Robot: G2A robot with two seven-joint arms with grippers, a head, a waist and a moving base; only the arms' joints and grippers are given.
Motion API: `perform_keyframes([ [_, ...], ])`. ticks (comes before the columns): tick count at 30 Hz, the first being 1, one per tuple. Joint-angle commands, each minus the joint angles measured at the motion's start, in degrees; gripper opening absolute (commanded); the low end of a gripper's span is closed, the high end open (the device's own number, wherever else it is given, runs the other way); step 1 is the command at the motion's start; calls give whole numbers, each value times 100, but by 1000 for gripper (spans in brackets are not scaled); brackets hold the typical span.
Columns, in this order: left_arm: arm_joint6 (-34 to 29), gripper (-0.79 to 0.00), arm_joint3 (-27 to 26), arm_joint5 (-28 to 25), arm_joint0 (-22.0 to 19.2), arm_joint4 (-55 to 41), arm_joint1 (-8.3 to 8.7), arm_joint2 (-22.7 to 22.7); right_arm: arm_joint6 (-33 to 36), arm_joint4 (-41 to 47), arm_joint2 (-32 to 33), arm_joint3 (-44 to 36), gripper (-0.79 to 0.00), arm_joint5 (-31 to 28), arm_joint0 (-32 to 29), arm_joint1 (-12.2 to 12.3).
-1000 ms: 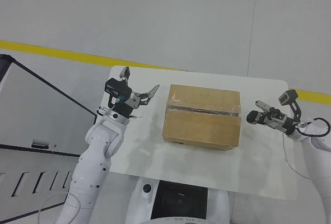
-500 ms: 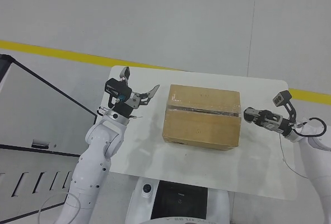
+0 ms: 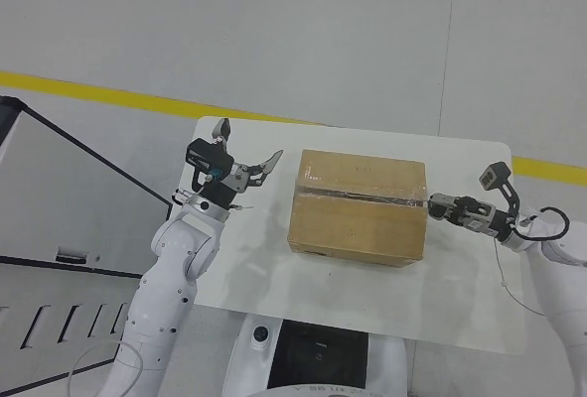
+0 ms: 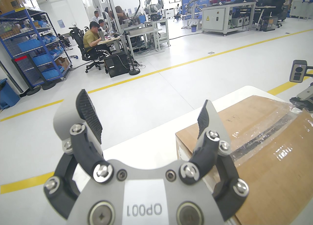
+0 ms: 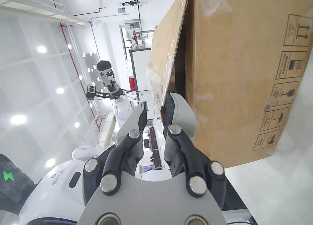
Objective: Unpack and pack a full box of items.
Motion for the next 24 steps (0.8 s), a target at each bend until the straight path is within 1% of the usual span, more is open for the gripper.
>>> perform_keyframes([
  [1,0,0,0,0,0,0,0,0,-10,-3,-23,12,-659,-3,19,-4],
  [2,0,0,0,0,0,0,0,0,-16,-3,-43,16,-677,-6,25,-8],
  [3,0,0,0,0,0,0,0,0,-25,-1,-53,22,-760,-10,34,-10],
  [4,0,0,0,0,0,0,0,0,-26,-6,-58,24,-785,-24,45,-10],
  [8,0,0,0,0,0,0,0,0,-35,15,-3,-33,-785,-78,49,5],
  [14,0,0,0,0,0,0,0,0,58,132,124,-359,-785,-51,-36,40],
  [24,0,0,0,0,0,0,0,0,17,187,406,-804,-785,263,-252,120],
])
